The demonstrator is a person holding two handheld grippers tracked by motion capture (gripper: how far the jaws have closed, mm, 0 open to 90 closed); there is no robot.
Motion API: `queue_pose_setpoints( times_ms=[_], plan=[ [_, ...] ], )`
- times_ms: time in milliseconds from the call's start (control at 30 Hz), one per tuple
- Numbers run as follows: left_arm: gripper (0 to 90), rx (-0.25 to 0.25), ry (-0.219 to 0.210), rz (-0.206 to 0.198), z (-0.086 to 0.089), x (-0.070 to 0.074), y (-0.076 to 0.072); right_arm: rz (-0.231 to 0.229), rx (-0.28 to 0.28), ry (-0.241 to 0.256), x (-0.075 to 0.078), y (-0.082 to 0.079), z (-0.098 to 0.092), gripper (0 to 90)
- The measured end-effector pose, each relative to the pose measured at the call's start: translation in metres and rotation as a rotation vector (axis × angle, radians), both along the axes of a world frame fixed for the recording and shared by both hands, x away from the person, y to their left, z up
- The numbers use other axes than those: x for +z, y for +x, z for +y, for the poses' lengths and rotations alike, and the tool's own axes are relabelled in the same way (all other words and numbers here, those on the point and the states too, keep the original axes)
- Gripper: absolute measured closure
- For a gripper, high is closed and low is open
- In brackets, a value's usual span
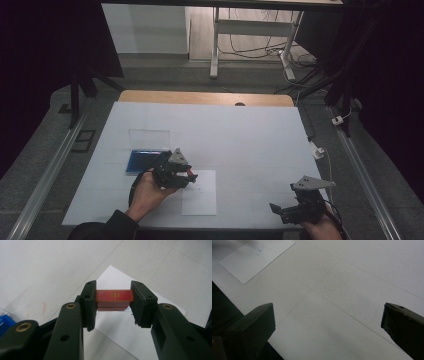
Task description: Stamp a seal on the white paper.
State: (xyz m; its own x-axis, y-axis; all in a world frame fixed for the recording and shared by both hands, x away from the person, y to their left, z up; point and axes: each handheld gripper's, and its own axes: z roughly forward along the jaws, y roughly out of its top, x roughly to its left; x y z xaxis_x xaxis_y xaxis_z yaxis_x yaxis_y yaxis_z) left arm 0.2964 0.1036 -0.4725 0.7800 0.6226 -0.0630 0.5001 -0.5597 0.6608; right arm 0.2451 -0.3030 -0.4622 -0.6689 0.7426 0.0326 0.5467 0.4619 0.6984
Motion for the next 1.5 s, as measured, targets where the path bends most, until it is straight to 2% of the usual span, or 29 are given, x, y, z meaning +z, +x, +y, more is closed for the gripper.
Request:
queue_pose_setpoints(
  times_ms=[667, 1233, 1500],
  plan=[
    [58.3, 0.070, -0.011, -0.009, 0.028, 0.009, 0.006, -0.001, -0.003, 0.011, 0.000, 0.000, -0.001, 0.0],
    [58.3, 0.168, -0.032, -0.015, 0.057, 0.012, 0.013, -0.002, -0.005, 0.013, 0.000, 0.000, -0.001, 0.0],
    [58.3, 0.215, -0.006, -0.023, 0.069, 0.012, 0.017, -0.001, -0.007, 0.018, 0.000, 0.000, -0.002, 0.0]
  ],
)
